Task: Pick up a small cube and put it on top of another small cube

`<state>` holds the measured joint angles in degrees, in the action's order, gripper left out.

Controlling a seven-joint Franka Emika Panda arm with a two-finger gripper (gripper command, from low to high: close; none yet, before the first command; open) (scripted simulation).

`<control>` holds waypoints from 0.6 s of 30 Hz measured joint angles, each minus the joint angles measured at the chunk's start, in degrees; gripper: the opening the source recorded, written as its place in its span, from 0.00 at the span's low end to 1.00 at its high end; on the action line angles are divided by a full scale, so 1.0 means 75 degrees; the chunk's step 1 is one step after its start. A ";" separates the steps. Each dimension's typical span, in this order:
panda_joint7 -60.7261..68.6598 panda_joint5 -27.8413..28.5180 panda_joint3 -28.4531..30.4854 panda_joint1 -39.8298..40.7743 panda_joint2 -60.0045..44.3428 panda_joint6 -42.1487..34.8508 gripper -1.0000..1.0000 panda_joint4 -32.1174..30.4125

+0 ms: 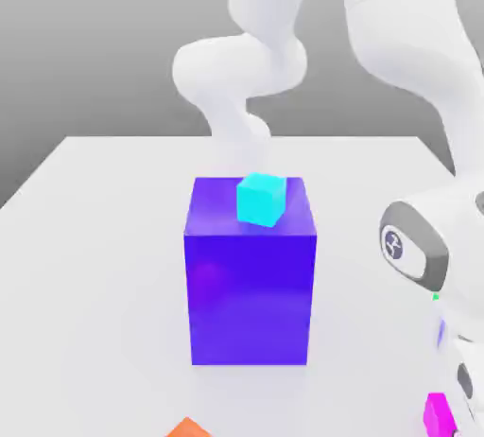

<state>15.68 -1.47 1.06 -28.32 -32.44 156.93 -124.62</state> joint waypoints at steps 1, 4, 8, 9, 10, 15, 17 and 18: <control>-0.0003 0.0008 0.0007 -0.0007 0.0102 -0.0076 0.00 -0.0023; -0.0022 0.0038 0.0033 -0.0029 0.0797 -0.0614 0.00 -0.0178; -0.0019 -0.0018 -0.0320 -0.0334 0.1761 -0.0940 0.00 -0.0913; -0.0026 -0.0025 -0.0453 -0.0458 0.1999 -0.0946 0.00 -0.1164; -0.0030 -0.0028 -0.0589 -0.0587 0.2243 -0.0945 0.00 -0.1420; -0.0179 0.0150 -0.1272 -0.1288 0.3542 -0.0881 0.00 -0.2725; -0.0299 0.0316 -0.1423 -0.1594 0.3765 -0.0693 0.00 -0.3092; -0.0369 0.0414 -0.1392 -0.1629 0.3615 -0.0488 0.00 -0.3143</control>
<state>12.91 1.63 -9.38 -40.54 -5.33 153.27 -148.19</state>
